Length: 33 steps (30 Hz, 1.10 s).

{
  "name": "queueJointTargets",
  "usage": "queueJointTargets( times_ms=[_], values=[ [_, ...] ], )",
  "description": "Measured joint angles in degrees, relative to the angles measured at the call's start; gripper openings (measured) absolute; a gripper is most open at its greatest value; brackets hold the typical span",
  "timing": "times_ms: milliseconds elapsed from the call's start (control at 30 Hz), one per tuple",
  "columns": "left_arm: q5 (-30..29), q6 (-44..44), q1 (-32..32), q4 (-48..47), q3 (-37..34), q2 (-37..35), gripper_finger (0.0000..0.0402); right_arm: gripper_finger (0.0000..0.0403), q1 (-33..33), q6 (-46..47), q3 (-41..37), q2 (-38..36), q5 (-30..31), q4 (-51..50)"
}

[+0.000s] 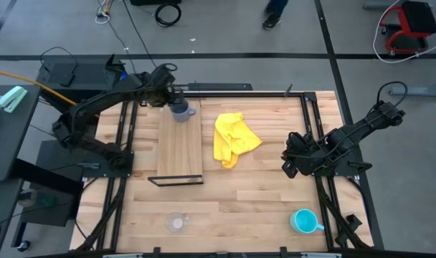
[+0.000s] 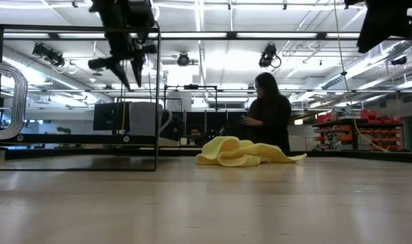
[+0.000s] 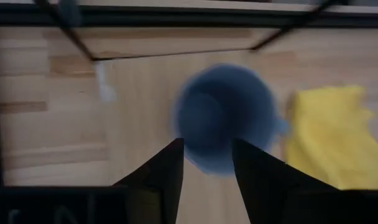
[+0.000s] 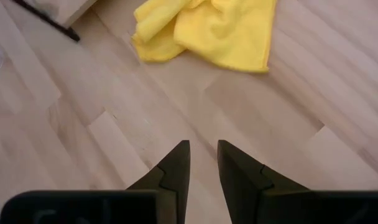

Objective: Stack small to large cups/mugs on shelf
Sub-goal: Put the blue mug on the shelf

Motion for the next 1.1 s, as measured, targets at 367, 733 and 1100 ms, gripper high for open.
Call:
queueJointTargets(
  times_ms=[367,733,1100],
  values=[
    [4.6,-1.4,-15.4,9.3,0.1,-7.9,0.0133,0.0089,2.2,4.4,0.0,0.0,-23.2,-2.5],
    [4.5,-1.4,-29.9,11.3,0.0,-7.5,0.0133,0.0104,23.9,28.0,0.0,4.0,-27.1,-4.9],
    [4.2,-0.5,-31.6,11.2,0.0,-7.5,0.0129,0.0132,31.2,35.5,0.0,16.7,-26.9,2.3]
  ],
)
